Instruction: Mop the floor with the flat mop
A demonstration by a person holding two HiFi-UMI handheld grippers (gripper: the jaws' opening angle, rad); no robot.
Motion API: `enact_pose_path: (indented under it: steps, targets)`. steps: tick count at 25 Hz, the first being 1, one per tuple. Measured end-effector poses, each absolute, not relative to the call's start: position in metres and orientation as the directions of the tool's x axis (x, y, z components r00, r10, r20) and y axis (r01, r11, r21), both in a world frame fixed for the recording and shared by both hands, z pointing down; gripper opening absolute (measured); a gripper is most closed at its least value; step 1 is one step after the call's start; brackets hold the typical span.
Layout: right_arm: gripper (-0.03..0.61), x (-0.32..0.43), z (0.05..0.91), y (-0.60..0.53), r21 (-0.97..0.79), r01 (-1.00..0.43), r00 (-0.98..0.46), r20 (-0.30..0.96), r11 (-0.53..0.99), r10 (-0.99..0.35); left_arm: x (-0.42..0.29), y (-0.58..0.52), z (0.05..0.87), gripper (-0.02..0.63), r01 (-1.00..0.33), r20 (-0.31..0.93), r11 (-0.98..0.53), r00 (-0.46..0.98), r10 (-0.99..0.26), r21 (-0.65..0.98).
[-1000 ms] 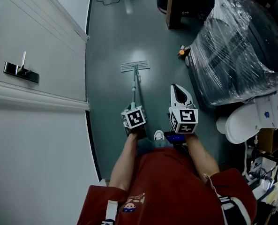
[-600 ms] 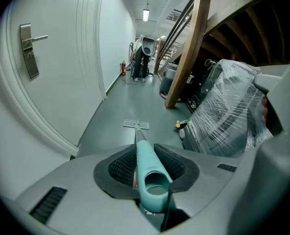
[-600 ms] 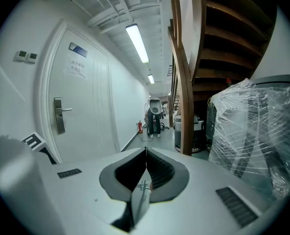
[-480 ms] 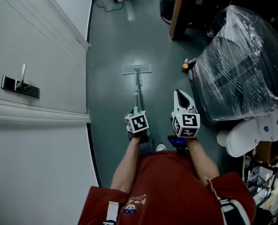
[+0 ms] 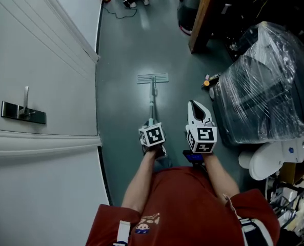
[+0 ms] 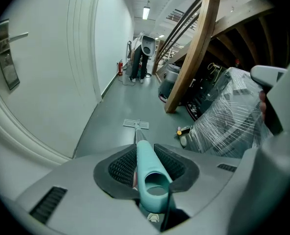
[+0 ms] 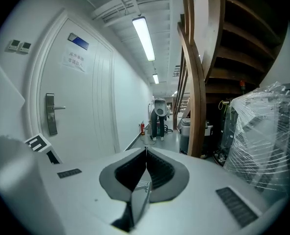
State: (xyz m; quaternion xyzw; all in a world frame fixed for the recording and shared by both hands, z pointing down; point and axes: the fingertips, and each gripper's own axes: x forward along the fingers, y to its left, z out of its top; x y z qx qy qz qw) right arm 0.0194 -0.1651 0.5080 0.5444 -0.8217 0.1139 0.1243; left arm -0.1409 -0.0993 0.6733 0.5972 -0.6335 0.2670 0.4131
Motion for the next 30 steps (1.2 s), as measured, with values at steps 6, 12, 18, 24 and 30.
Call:
enact_pose_path:
  steps: [6, 12, 18, 24, 30]
  targets:
    - [0.018, -0.002, 0.509, -0.204, -0.047, -0.934, -0.349, 0.321, 0.353, -0.880, -0.163, -0.147, 0.677, 0.124, -0.982, 0.843, 0.109, 0.070, -0.533, 0.151]
    - [0.018, -0.013, 0.510, -0.238, -0.048, -0.934, -0.350, 0.318, 0.354, -0.881, -0.171, -0.186, 0.680, 0.124, -0.984, 0.843, 0.098, 0.076, -0.533, 0.151]
    - [0.018, -0.012, 0.508, -0.290, -0.061, -0.924, -0.380, 0.281, 0.379, -0.881, -0.163, -0.236, 0.676, 0.124, -0.983, 0.841, 0.110, 0.066, -0.537, 0.147]
    - [0.018, -0.003, 0.504, -0.350, -0.080, -0.909, -0.416, 0.263, 0.410, -0.871, -0.146, -0.291, 0.672, 0.124, -0.984, 0.846, 0.120, 0.050, -0.532, 0.134]
    - [0.018, 0.010, 0.514, -0.408, -0.106, -0.895, -0.446, 0.274, 0.434, -0.852, -0.131, -0.342, 0.672, 0.124, -0.982, 0.846, 0.139, 0.036, -0.532, 0.129]
